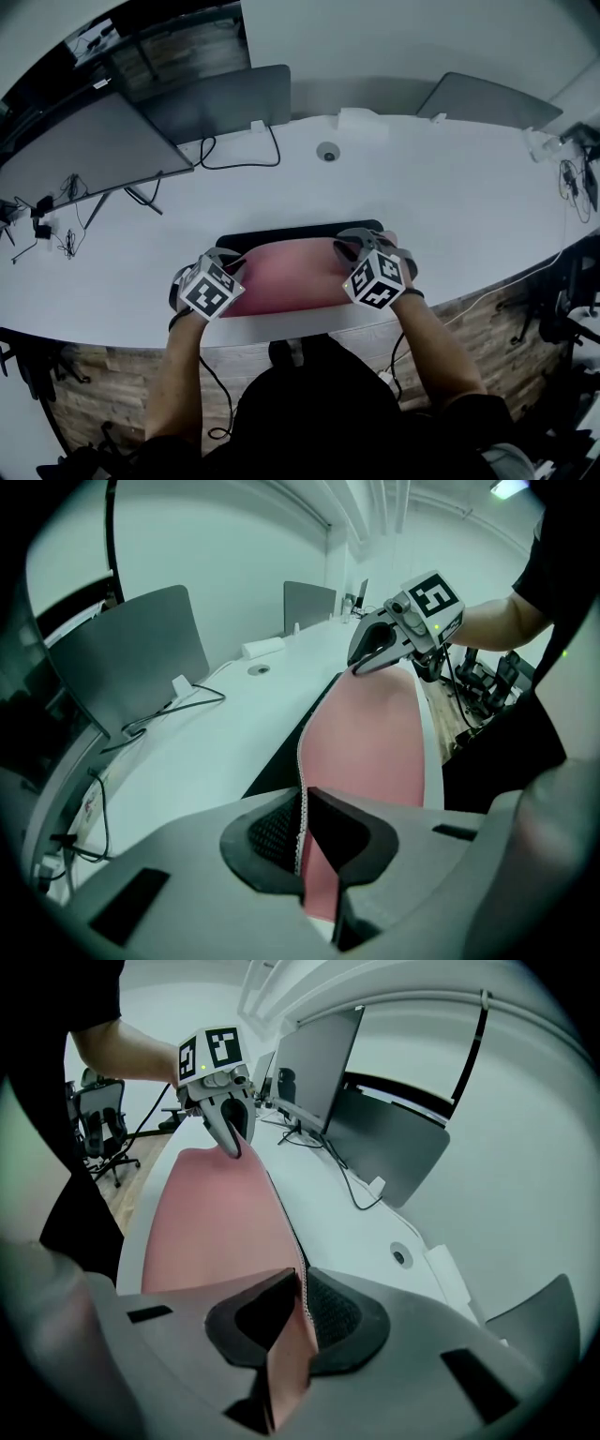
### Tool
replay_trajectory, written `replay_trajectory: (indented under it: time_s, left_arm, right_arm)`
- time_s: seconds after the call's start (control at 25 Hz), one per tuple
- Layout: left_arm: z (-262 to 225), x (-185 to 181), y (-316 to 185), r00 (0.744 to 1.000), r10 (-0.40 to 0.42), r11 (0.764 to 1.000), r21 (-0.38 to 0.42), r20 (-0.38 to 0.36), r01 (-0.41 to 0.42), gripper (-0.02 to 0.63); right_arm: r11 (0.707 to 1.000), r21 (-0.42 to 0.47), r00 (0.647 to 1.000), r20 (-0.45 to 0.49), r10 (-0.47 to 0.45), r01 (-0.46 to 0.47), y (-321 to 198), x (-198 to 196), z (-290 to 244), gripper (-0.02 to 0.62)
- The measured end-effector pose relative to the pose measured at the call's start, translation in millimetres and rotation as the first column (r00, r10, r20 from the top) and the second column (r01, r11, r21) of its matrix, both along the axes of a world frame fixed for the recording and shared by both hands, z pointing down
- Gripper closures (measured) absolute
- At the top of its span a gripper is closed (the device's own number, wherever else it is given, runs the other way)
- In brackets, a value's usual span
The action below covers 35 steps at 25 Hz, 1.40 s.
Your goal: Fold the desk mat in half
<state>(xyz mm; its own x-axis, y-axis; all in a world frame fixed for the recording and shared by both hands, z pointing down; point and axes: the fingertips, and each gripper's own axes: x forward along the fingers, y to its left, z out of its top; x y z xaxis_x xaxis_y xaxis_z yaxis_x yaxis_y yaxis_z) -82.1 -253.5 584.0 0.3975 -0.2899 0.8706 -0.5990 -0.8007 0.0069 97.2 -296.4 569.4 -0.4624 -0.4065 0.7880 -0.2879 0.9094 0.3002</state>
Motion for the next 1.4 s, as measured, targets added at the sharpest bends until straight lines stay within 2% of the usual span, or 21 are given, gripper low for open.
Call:
replay_trajectory:
  time_s: [0.12, 0.4, 0.76, 0.96, 1.16, 1.4]
  left_arm:
    - [15.5, -1.4, -4.1, 0.999, -0.013, 1.0, -0.02, 0.037, 0.014, 0.577]
    - [35.4, -4.3, -19.0, 0.997, -0.054, 0.998, -0.04, 0.053, 0.056, 0.574]
    - [55.7, -8.3, -33.9, 0.994, -0.053, 0.995, -0.08, 0.097, 0.06, 0.561]
    - [60.9, -10.8, -36.9, 0.991, -0.056, 0.994, -0.085, 0.118, 0.067, 0.552]
    - [59.1, -19.4, -36.9, 0.989, -0.088, 0.994, -0.049, 0.121, 0.094, 0.505]
    - [53.7, -31.1, -38.0, 0.984, -0.121, 0.992, -0.024, 0.133, 0.126, 0.506]
  right_arm:
    - [1.0, -0.024, 1.0, -0.015, -0.014, 0.014, -7.4, -1.3, 12.7, 0.551]
    - [0.998, -0.045, 0.998, -0.045, -0.045, 0.043, -19.1, -1.8, 39.0, 0.544]
    - [0.995, -0.092, 1.0, -0.006, -0.029, 0.028, -35.5, -3.4, 58.2, 0.534]
    - [0.993, -0.109, 0.998, -0.045, -0.052, 0.046, -39.9, -3.4, 67.9, 0.531]
    - [0.989, -0.137, 0.997, -0.046, -0.057, 0.05, -42.4, -2.8, 73.9, 0.538]
    - [0.988, -0.141, 0.997, -0.036, -0.064, 0.058, -45.8, -3.0, 73.4, 0.571]
